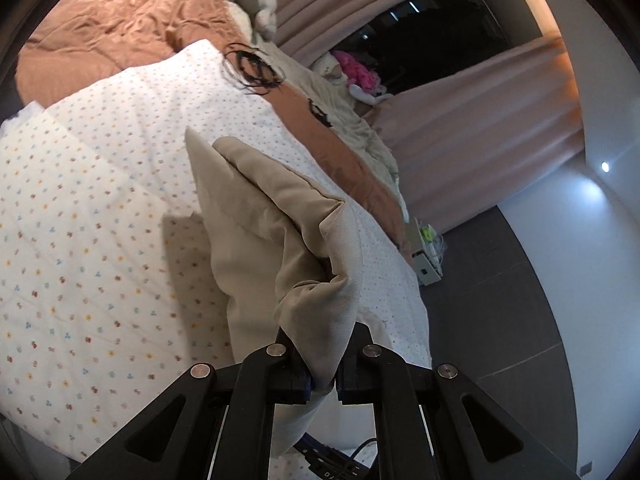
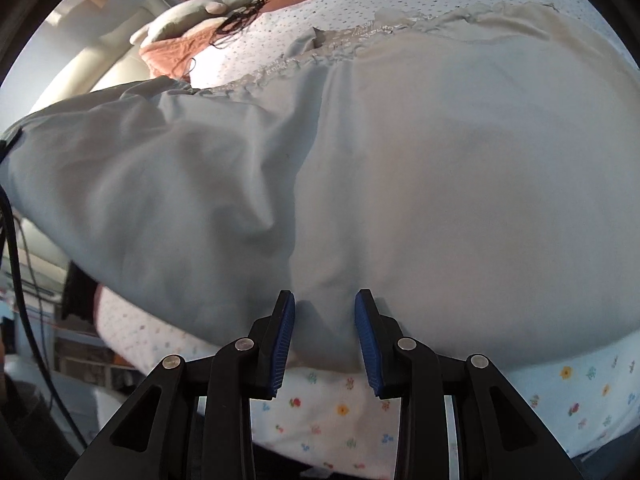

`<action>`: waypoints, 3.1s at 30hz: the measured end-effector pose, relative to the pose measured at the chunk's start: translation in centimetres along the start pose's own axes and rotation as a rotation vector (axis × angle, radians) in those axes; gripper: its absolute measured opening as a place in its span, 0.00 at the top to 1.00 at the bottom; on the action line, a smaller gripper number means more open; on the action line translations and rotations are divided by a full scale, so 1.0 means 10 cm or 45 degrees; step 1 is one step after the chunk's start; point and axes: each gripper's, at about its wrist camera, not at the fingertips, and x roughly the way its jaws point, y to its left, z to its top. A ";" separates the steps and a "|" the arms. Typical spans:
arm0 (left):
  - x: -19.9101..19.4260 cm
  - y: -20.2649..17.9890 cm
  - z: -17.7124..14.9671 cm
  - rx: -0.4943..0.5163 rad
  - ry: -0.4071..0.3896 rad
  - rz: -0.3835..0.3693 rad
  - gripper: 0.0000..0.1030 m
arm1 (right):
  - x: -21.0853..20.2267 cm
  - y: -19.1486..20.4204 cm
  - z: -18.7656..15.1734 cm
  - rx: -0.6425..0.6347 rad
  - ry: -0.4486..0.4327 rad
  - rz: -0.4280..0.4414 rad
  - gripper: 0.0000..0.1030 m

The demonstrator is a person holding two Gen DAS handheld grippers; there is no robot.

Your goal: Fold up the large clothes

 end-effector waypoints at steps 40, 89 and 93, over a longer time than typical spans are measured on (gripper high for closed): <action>2.66 -2.03 -2.13 0.524 0.704 0.008 0.93 | -2.36 -2.64 -0.84 0.606 -0.525 -0.113 0.68; 2.05 -0.10 -1.44 0.293 0.680 0.361 0.61 | -1.65 -2.64 -0.02 0.510 -0.499 0.040 0.87; 2.10 -0.14 -1.46 0.311 0.683 0.363 0.61 | -1.61 -2.74 -0.13 0.555 -0.476 0.037 0.87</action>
